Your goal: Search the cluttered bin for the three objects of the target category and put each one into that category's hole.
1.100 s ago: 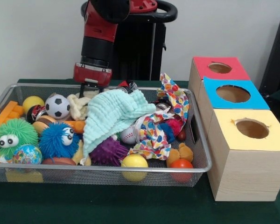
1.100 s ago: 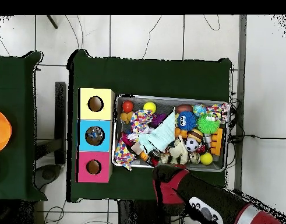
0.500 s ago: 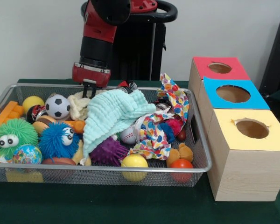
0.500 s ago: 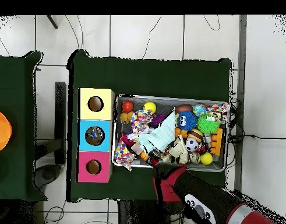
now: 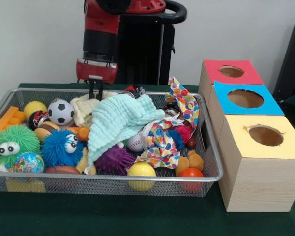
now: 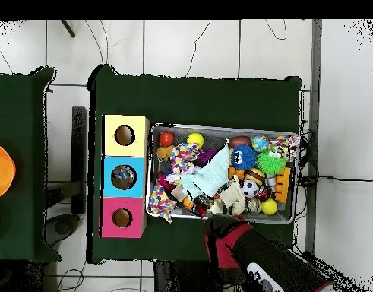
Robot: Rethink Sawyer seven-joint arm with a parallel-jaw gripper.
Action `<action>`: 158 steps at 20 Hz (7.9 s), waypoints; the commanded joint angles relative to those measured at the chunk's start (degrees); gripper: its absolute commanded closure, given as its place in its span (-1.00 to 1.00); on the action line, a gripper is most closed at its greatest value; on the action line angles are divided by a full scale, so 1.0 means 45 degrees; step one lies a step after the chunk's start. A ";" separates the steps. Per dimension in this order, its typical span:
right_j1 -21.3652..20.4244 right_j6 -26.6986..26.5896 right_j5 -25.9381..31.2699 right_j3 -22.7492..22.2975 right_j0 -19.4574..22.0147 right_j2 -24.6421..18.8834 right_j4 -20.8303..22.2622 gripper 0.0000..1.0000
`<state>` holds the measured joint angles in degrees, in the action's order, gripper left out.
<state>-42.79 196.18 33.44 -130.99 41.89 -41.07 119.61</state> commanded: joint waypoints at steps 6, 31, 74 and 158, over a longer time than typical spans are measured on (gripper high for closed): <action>-0.6154 0.6502 0.0456 -0.2361 -0.0643 -0.2050 0.1005 1.00; -0.6356 0.8931 0.5744 -0.3414 -0.2160 -0.1153 0.3870 1.00; -0.1079 0.2611 0.3566 -0.1339 -0.1664 0.0976 0.5533 -1.00; -0.0077 1.1575 0.8589 -0.5207 -0.0868 -0.5249 0.4792 -1.00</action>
<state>-46.60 224.12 62.72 -154.13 35.71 -54.07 134.56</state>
